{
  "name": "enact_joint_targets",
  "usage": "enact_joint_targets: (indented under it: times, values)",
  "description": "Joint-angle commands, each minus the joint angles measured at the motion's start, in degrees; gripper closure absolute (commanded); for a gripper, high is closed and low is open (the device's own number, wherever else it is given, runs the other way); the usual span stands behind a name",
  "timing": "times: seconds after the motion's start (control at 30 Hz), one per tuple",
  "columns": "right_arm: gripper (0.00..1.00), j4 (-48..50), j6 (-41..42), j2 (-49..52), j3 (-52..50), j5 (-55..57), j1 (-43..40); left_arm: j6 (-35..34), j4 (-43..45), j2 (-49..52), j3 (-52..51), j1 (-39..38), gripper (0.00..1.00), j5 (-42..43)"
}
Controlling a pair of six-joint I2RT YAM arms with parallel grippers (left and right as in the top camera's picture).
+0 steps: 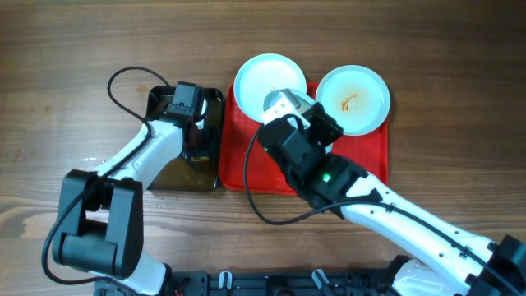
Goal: Clean dirty plates on tray and stack at the side
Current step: 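Lift the cleaned lower plate with the right gripper and place it right of tray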
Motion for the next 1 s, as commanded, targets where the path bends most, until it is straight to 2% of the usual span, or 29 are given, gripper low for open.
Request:
enact_joint_targets:
  times: [0.0,0.03,0.13,0.3,0.47,0.6,0.7,0.83,0.87,0.9,0.97]
  values:
    - [0.96,-4.1,20.9,-1.0,1.3,-12.7,-6.7,-0.5,0.2,-1.4,0.1,0.0,0.22,0.7]
    - [0.96,-5.8,25.8,-1.0,1.3,-16.6,-10.2,-0.5,0.2,-1.4,0.1,0.0,0.22,0.7]
    - [0.96,-8.5,33.8,-1.0,1.3,-25.7,-20.8,-0.5,0.2,-1.4,0.1,0.0,0.22,0.7]
    - [0.96,-11.9,37.4,-1.0,1.3,-48.5,-44.0,-0.6,0.2,-1.4,0.1,0.0,0.22,0.7]
    - [0.96,-16.0,40.6,-0.9,1.3,-56.5,-68.6,-0.6,0.2,-1.4,0.1,0.0,0.22,0.7]
    - [0.96,-16.8,40.6,-0.6,-0.3,-56.4,-82.4,-0.6,0.2,-1.4,0.1,0.0,0.22,0.7]
    - [0.96,-16.0,40.6,0.3,-1.7,-55.4,-86.3,-0.6,0.2,-1.4,0.1,0.0,0.22,0.7]
    - [0.95,-15.6,40.1,1.6,-2.3,-55.2,-86.7,-0.6,0.2,-1.4,0.1,0.0,0.23,0.8]
    - [0.94,-15.6,40.2,1.8,-2.3,-55.2,-86.7,-0.6,0.2,-1.4,0.1,0.0,0.23,0.8]
    - [0.88,-15.6,40.2,1.9,-2.3,-55.0,-86.7,-0.6,0.2,-1.4,0.1,0.0,0.24,0.8]
    - [0.89,-15.7,40.1,1.9,-2.3,-54.9,-86.7,-0.6,0.2,-1.4,0.1,0.0,0.24,0.7]
